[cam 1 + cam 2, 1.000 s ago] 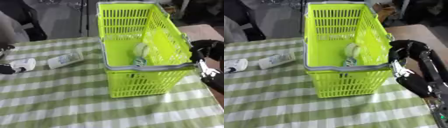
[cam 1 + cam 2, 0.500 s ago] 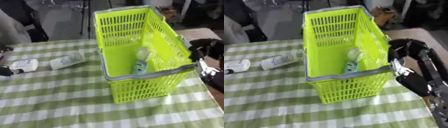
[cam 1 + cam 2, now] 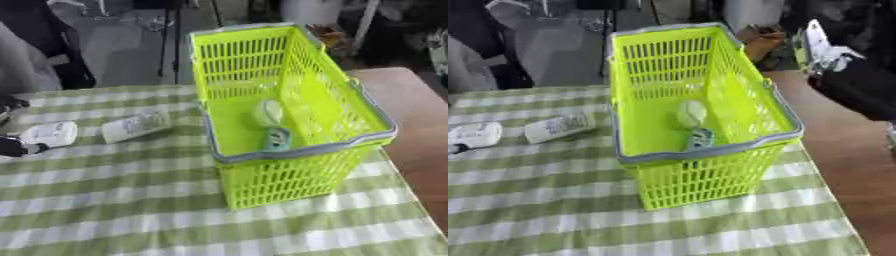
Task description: Pick up objects on the table and place them in the box.
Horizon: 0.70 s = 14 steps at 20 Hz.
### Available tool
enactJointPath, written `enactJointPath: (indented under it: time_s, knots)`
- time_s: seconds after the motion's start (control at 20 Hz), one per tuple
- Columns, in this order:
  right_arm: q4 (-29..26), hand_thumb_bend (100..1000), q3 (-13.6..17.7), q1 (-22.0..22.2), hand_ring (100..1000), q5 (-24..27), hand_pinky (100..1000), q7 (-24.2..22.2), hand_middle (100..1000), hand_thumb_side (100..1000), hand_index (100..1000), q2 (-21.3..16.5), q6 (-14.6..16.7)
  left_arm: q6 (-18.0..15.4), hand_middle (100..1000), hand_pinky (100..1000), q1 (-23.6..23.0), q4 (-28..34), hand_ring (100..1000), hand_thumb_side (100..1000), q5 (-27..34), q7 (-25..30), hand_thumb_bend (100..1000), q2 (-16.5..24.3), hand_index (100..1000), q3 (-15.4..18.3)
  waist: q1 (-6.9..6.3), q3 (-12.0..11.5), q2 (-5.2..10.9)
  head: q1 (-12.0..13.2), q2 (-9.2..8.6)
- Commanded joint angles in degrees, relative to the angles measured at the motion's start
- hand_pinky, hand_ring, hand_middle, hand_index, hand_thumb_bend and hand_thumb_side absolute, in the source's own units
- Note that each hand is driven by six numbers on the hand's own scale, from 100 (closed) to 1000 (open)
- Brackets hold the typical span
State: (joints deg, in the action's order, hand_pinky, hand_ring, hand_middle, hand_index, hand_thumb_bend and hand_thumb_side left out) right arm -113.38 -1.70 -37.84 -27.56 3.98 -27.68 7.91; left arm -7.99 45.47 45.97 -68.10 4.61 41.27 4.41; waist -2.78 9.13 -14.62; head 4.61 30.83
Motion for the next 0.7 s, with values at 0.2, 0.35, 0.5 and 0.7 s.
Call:
enactJointPath:
  time_s: [0.2,0.35,0.5,0.7]
  knots:
    - [-1.21,197,3.27,0.97,613,-3.03,602,3.24,660,594,779,-3.27,-1.37,-0.27,824,878,0.32,0.39,879,460,0.98,1.28,773,2.75,903,0.95,-0.13,0.31,-0.15,0.39,-0.74]
    - [-1.21,197,3.92,1.98,609,-3.35,599,4.09,656,592,779,-3.42,-1.75,-0.33,791,871,0.08,-0.06,869,490,2.69,2.46,704,3.11,886,1.3,-0.28,0.72,-0.79,0.44,-0.93]
    - [-1.21,199,4.49,3.2,606,-3.4,598,4.79,654,591,779,-3.48,-2.12,-0.02,801,868,-0.18,-0.59,867,485,5.41,3.57,685,3.69,888,1.83,-0.43,1.14,-1.52,0.52,-1.05]
    - [-1.21,198,4.61,3.77,604,-3.22,596,4.95,652,591,779,-3.31,-2.25,0.43,826,866,-0.54,-1.58,871,498,7.33,4.32,653,3.81,889,1.8,-0.39,1.53,-2.18,0.59,-1.43]
